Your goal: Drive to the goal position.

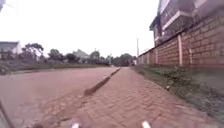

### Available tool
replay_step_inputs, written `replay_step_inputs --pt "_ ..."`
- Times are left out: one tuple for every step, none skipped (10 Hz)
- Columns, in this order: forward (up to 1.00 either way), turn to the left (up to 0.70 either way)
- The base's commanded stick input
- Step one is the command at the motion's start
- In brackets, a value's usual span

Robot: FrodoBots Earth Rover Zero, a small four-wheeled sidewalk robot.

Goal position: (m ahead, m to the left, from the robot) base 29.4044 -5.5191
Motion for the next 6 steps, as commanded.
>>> replay_step_inputs --pt "0.5 -0.5" --pt "0.5 -0.5" --pt "0.5 -0.5" --pt "0.5 -0.5" --pt "0.5 -0.5" --pt "0.5 -0.5"
